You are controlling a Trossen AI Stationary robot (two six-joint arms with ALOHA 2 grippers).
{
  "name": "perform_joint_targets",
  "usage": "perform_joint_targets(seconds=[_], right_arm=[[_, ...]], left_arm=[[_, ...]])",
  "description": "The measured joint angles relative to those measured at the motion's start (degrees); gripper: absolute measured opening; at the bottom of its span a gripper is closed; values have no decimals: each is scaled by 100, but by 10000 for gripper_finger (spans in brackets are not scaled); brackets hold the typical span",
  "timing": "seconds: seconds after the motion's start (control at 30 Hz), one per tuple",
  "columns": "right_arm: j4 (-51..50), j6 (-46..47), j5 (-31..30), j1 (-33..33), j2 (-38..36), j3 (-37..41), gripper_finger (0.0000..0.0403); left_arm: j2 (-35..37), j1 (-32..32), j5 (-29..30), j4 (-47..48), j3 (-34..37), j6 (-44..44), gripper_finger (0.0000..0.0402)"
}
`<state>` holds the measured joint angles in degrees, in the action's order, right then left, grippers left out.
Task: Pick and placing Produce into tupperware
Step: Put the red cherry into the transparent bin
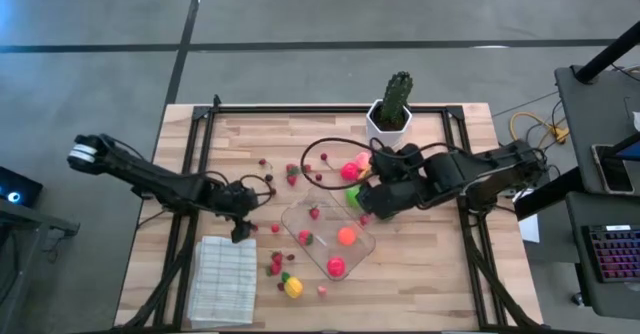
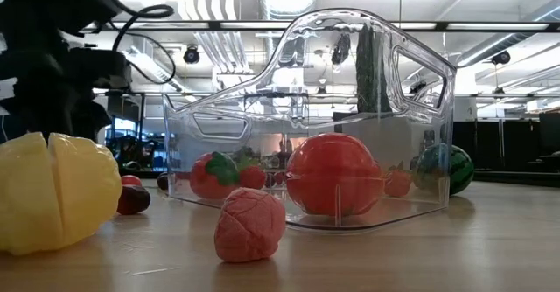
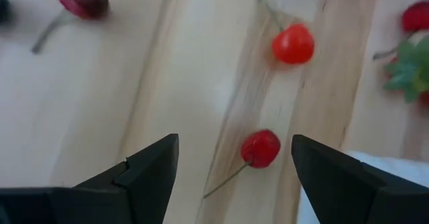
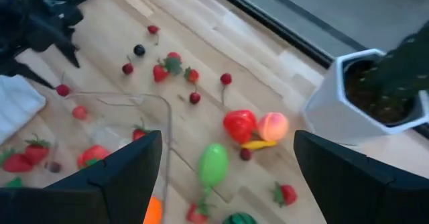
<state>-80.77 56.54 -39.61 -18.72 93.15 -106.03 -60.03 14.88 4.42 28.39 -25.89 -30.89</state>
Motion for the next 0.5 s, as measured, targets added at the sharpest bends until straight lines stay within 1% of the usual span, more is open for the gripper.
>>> perform_joint_targets(seconds=[0.23, 0.4, 0.5], right_arm=[[19, 66, -403, 0, -421, 468, 329], [30, 339, -429, 0, -651, 822, 329], [33, 465, -416, 0, -741, 1035, 329]], left_arm=[[-369, 261, 75, 9, -71, -16, 273], [-598, 361, 88, -22, -228, 20, 273], [-804, 415, 106, 6, -370, 284, 271]])
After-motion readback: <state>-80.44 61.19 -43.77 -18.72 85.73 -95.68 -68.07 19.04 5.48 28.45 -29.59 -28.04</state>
